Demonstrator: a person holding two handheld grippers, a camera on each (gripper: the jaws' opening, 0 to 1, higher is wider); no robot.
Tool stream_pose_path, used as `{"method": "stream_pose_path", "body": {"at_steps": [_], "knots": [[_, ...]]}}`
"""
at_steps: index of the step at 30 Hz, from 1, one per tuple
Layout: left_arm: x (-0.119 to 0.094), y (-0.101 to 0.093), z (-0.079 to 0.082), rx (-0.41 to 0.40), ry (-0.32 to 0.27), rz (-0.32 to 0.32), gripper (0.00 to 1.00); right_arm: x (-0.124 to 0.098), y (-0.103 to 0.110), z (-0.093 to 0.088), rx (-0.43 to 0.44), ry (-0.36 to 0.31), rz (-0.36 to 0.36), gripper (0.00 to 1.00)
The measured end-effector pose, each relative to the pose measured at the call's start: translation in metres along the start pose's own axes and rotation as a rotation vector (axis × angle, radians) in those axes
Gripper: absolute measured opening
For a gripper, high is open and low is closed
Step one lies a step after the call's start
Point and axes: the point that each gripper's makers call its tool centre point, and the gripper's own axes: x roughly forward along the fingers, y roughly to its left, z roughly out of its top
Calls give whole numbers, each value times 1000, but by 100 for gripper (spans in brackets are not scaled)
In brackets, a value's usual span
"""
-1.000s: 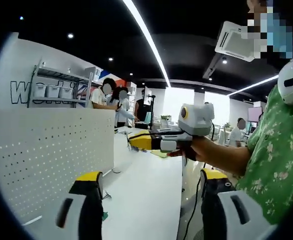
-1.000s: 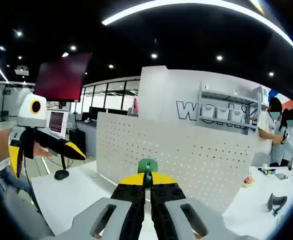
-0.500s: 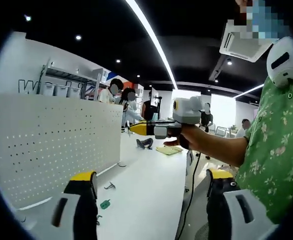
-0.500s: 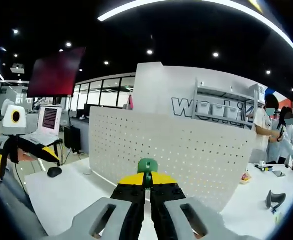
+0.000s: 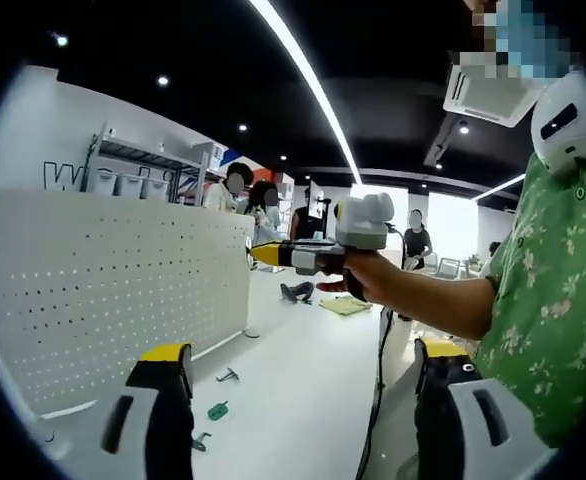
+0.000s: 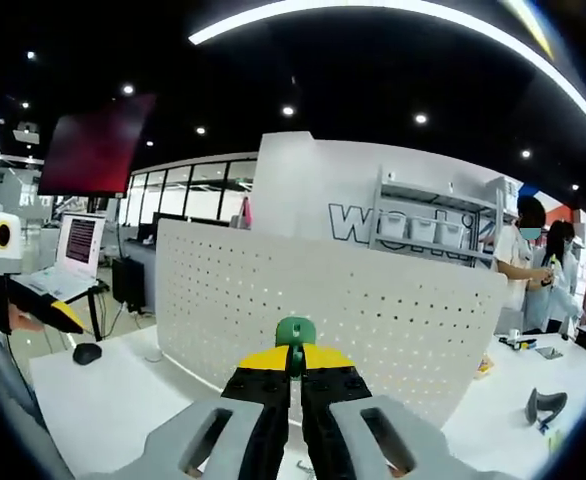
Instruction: Insert the hook assembly into the mounting plate slot until the hook locks in place.
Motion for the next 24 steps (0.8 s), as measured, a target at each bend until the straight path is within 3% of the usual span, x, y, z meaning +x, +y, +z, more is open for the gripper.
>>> {"method": "stream_pose_path", "body": {"at_steps": [6, 12, 24], "knots": [[3, 13, 4, -10, -28, 60, 95, 12, -8, 3, 8, -8, -24, 1], [10, 14, 5, -9, -41, 75, 97, 29, -17, 6, 14, -20, -55, 1], [10, 22, 5, -8, -40, 85, 96, 69, -40, 30, -13, -73, -123, 1]]}}
